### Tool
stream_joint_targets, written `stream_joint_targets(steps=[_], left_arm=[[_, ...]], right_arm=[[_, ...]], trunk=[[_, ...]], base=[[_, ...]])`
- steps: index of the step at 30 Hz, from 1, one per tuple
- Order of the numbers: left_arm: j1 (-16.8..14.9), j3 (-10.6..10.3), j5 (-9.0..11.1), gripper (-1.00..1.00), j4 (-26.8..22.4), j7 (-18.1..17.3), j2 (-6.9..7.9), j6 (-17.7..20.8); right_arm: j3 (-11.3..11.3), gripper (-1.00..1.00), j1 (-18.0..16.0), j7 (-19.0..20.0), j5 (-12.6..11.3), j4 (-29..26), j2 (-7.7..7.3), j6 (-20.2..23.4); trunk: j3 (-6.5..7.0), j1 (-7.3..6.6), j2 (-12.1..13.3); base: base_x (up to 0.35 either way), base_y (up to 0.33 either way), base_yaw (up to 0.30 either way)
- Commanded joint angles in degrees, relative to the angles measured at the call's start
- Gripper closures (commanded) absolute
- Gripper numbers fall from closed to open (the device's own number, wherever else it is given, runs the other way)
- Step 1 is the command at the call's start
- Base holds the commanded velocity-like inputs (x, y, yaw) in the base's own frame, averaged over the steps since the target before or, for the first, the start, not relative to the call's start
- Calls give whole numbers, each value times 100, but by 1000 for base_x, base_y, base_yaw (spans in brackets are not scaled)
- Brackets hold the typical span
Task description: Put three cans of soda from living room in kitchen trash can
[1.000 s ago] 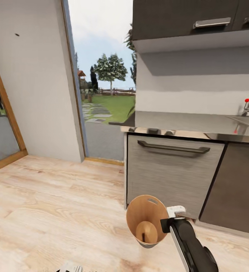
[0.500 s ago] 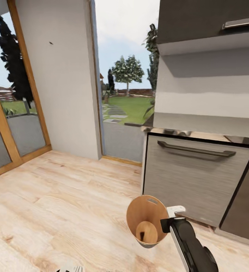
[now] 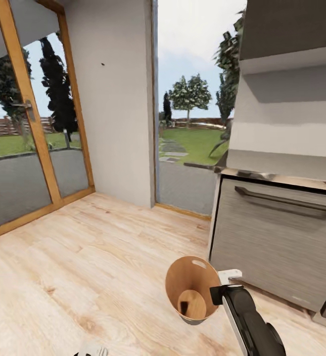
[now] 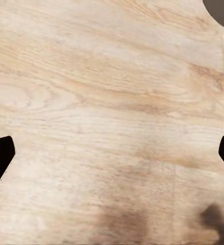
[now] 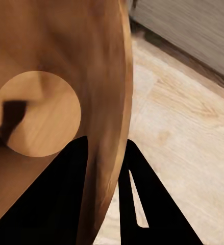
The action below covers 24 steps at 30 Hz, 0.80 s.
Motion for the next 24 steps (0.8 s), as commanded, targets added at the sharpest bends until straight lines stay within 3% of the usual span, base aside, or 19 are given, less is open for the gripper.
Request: stream_joint_targets(steps=[1, 21, 24], left_arm=[[0, 0, 0, -100, 0, 0, 0, 0], [0, 0, 1, -100, 0, 0, 7, 0], [0, 0, 4, -100, 0, 0, 8, 0]], right_arm=[[2, 100, -2, 9, -30, -3, 1, -3], [4, 100, -2, 13, -36, 4, 1, -3], [85, 100, -2, 11, -37, 5, 1, -3]], trunk=[[5, 0, 0], [52, 0, 0], [37, 0, 0]], base=[[-138, 170, 272], [-15, 18, 267], [0, 0, 238]])
